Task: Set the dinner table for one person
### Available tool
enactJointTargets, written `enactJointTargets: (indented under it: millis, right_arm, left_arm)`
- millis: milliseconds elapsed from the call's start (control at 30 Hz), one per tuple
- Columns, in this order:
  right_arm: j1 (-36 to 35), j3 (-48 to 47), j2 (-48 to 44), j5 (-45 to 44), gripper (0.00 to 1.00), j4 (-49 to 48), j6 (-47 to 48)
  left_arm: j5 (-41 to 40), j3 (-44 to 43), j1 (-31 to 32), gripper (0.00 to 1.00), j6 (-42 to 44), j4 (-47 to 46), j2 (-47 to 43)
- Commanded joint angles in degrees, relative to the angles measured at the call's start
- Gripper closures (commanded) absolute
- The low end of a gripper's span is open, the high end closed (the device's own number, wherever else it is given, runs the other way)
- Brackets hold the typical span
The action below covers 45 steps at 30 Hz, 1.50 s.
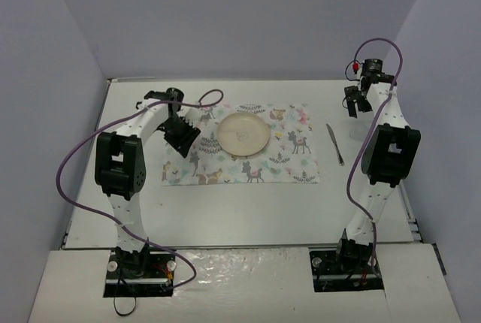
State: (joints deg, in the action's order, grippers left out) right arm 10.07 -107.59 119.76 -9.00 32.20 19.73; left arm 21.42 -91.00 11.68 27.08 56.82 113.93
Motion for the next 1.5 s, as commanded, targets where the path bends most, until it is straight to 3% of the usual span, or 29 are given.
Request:
enactJointTargets:
  millis: [0,167,433,867,1133,1267,1467]
  right_arm:
    - [-0.7,-3.5,2.7,-9.2,0.17,-1.8,-4.3]
    - [-3.8,-3.6,4.2,-13.2,0.18,-2.6,-4.2]
    - [-9.7,0.2,5.9,-25.4,0.19,-6.5,-0.8]
    - [-9.6,5.9,5.5,-33.9,0.18,-7.9,1.3]
    - [-5.8,7.3,5.8,-34.2,0.19,-5.4,-0.2]
    - [-4.0,6.9,6.7,-31.9,0.35,-1.2,-1.5]
    - [-3.2,8.2,7.8,-29.4,1.00,0.9,-2.8]
  left_arm:
    - [-1.3,-10.2,0.4,0.60,1.0,3.2,-4.2]
    - [-1.8,-13.3,0.4,0.60,1.0,3.7,-4.7]
    - [-2.3,-8.6,0.3,0.59,0.2,0.4,-6.6]
    - [-1.7,-7.4,-0.3,0.60,0.4,-0.5,-7.1]
    - [-1.5,-7.1,-0.3,0.59,0.4,-1.1,-6.9]
    - [-1.3,-6.7,-0.3,0.60,0.4,-1.3,-6.9]
    - [-1.8,-5.8,-0.3,0.59,0.9,-1.8,-7.5]
